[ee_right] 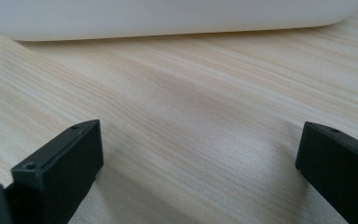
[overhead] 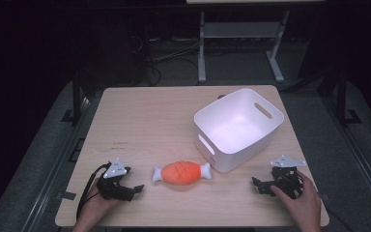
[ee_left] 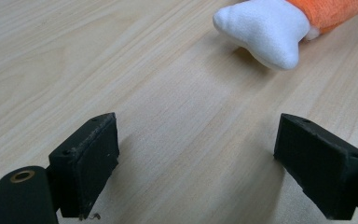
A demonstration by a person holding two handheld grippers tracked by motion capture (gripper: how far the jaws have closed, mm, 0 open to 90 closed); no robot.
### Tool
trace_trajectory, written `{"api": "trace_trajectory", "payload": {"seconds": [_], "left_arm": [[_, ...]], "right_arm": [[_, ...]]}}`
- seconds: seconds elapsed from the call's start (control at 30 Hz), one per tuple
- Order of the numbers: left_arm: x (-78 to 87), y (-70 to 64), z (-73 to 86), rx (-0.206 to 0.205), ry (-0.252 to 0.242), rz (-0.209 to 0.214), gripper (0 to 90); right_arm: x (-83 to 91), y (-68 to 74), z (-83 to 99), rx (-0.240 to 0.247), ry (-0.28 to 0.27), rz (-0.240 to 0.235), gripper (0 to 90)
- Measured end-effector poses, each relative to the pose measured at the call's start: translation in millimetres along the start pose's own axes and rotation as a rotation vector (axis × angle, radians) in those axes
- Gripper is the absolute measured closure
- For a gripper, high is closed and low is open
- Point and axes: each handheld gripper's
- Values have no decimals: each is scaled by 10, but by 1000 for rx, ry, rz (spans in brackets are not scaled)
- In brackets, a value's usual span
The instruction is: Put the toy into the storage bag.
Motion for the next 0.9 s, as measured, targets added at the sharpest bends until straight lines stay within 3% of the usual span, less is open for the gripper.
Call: {"api": "trace_trajectory", "payload": {"seconds": [0.2, 0.37, 0.63, 0.67, 0.73, 0.9], "left_arm": [[11, -7, 9, 6, -7, -2, 145], [65, -12, 18, 17, -13, 4, 268], [186, -57, -66, 47, -23, 80, 787], [195, -78, -88, 46, -21, 99, 787], [200, -113, -115, 42, -21, 123, 894], [154, -252, -213, 19, -14, 169, 896]], "right_arm": [[0, 0, 0, 0, 0, 0, 1], [0, 0, 0, 0, 0, 0, 2], [0, 0, 0, 0, 0, 0, 2], [0, 0, 0, 0, 0, 0, 2], [0, 0, 0, 0, 0, 0, 2], [0, 0, 0, 0, 0, 0, 2]]}}
Point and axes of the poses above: each handheld gripper's, and its own axes: x roughly backward along the jaws, z roughly out of its underside, y roughly to its left, and after that the axes turned 1 degree about y, right-handed
